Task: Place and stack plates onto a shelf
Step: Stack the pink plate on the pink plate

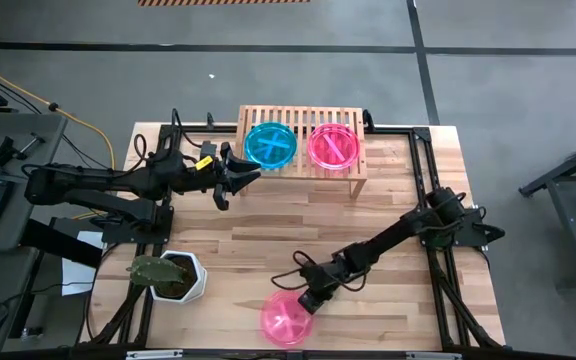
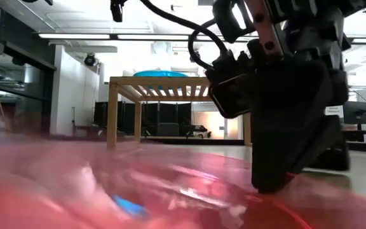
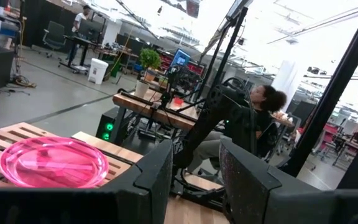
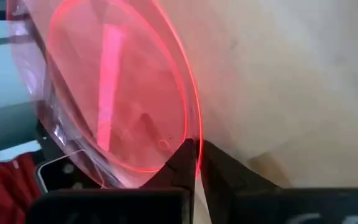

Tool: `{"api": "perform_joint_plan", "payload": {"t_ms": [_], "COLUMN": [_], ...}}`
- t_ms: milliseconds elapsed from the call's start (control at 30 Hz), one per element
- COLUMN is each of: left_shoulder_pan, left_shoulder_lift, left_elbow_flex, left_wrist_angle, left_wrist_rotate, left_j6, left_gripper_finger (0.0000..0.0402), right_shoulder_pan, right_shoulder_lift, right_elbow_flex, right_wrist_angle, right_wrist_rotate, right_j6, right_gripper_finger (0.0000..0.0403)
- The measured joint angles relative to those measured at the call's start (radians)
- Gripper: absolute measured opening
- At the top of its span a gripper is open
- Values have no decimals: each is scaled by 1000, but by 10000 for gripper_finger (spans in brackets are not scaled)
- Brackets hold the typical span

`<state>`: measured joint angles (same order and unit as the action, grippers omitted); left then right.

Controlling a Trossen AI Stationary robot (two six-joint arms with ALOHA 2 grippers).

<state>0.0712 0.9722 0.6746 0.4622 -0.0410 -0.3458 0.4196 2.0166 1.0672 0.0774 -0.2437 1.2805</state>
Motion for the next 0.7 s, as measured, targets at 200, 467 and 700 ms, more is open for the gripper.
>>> {"api": "perform_joint_plan", "payload": {"t_ms": [200,467,700], "left_shoulder_pan": [0,0,0], "left_shoulder_lift": [-7,-6,-8], "left_elbow_flex": [0,0,0], "left_wrist_angle": [3,7,8], "left_wrist_rotate": [0,-21,-22], "left_j6": [19,18,17], "left_gripper_finger": [122,122,122], "right_shoulder_pan": [-71,-202,-258], "right_shoulder_lift": [-137,-424,-686], "right_elbow_flex": [-6,-5,-192], "right_wrist_angle": [-262,-696,-698], "right_wrist_rotate": [51,66,-66], "right_j6": [-181,-516,-534], "right_gripper_finger": [2,0,0]}}
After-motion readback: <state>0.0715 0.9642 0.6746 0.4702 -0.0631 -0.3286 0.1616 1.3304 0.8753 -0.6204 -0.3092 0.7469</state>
